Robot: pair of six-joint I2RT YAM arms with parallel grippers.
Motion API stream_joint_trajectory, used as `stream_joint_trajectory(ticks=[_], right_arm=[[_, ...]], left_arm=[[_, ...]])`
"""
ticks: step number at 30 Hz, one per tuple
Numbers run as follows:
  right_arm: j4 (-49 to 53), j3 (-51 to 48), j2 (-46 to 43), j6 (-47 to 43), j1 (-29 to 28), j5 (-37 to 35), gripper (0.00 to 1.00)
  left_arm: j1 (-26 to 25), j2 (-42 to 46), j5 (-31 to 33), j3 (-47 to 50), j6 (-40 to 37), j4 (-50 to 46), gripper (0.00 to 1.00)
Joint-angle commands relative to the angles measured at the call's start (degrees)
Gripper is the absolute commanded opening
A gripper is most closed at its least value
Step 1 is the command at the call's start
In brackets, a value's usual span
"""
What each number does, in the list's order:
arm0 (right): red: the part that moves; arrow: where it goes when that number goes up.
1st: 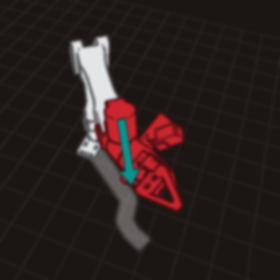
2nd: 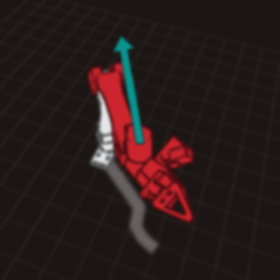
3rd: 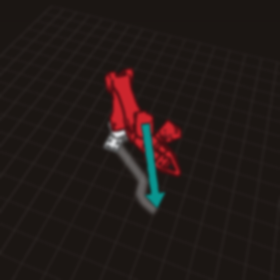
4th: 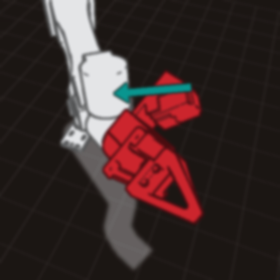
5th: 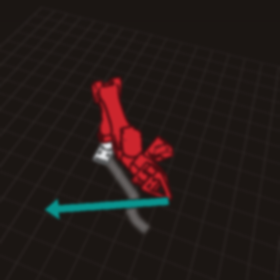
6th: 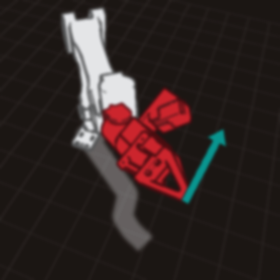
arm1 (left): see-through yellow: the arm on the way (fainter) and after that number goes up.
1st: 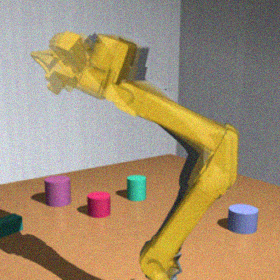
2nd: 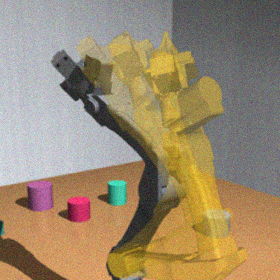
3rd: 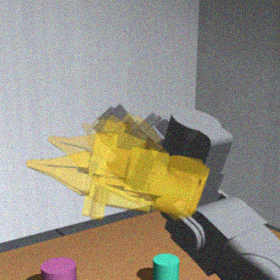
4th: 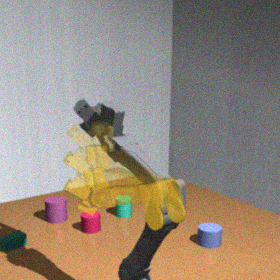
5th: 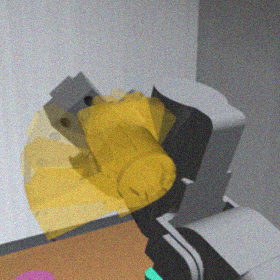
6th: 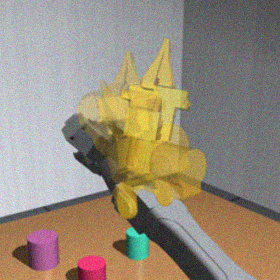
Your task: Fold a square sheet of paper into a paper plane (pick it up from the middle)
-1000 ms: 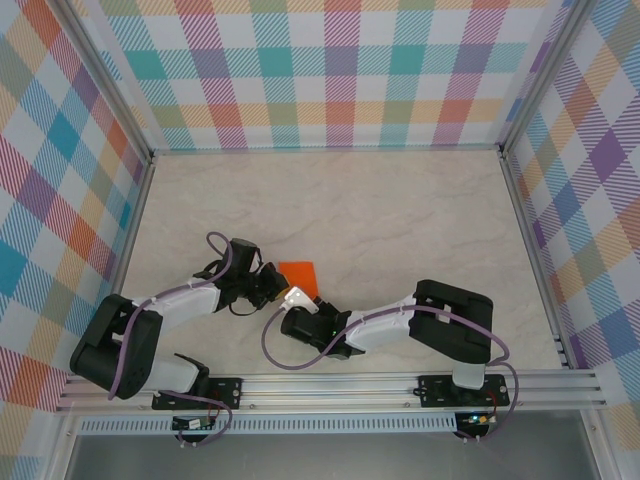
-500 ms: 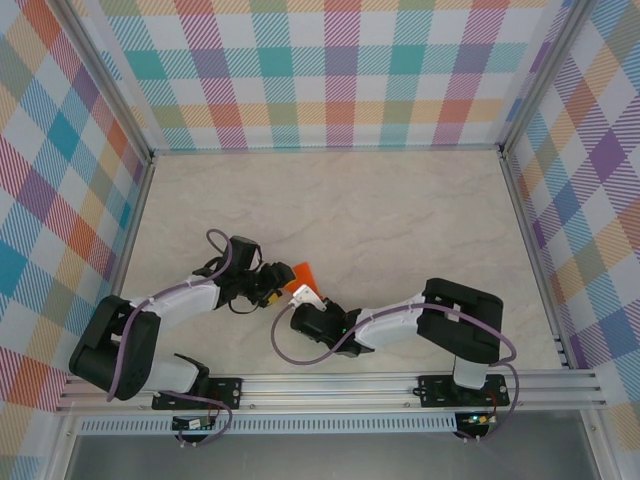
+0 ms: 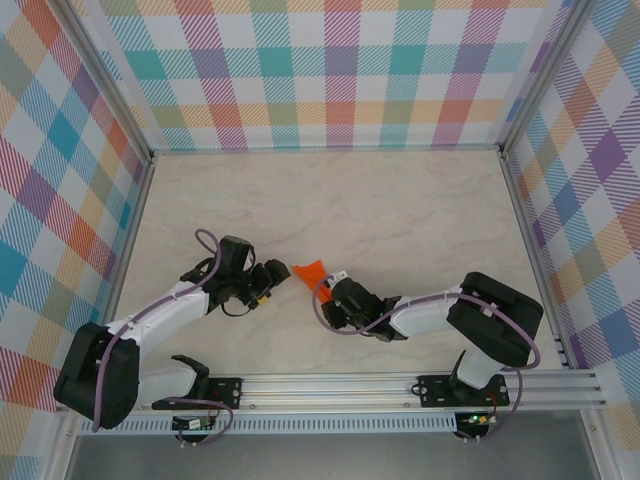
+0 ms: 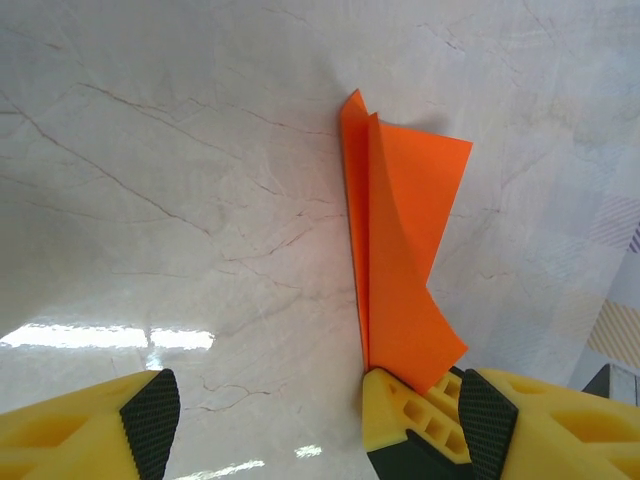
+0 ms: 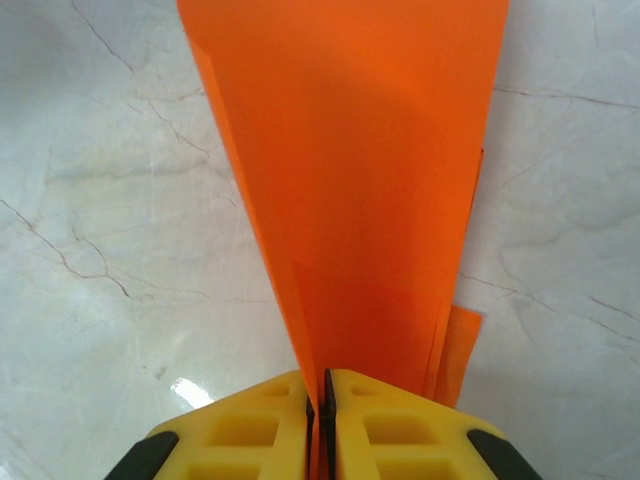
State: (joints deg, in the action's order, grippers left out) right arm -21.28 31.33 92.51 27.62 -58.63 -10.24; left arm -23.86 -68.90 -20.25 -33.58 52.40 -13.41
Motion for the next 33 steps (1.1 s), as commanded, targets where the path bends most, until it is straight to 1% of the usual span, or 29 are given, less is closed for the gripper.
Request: stream_joint_trajectory(ticks=[1, 6, 10, 13, 16, 25, 29, 33], right_arm=[[-6.17, -2.62, 0.18, 4.86, 2.00, 8.70, 0.13], [-6.14, -3.37, -0.33, 5.56, 3.20, 10.00, 0.16], [-7.12, -3.47, 1.36, 6.79, 4.59, 14.43, 0.15], [-7.94, -3.38, 2.05, 8.67, 5.83, 17.93, 0.15], [-7.69, -2.91, 2.19, 9.47, 6.59, 20.29, 0.14], [-4.93, -2.72, 3.07, 13.20, 7.92, 22.50, 0.16], [-3.78, -1.80, 5.91, 15.36, 7.92, 24.55, 0.17], [-3.81, -1.36, 8.06, 17.63, 8.00, 25.36, 0.17]], left_arm=[[0.57, 1.06, 0.21, -0.08, -1.08, -1.19, 0.76], [0.48, 0.72, -0.48, 0.00, -0.75, -0.23, 0.76], [0.39, 0.26, -1.41, -0.07, -0.19, 0.95, 0.76], [0.22, 0.18, -1.63, -0.10, -0.31, 1.27, 0.74], [0.04, -0.07, -1.77, 0.01, -0.20, 1.66, 0.74], [-0.83, -1.99, -2.69, -0.25, 0.10, 3.71, 0.69], [-1.57, -2.36, -2.71, -0.34, 0.24, 4.39, 0.67], [-2.99, -3.30, -4.19, -0.25, 0.12, 6.94, 0.65]])
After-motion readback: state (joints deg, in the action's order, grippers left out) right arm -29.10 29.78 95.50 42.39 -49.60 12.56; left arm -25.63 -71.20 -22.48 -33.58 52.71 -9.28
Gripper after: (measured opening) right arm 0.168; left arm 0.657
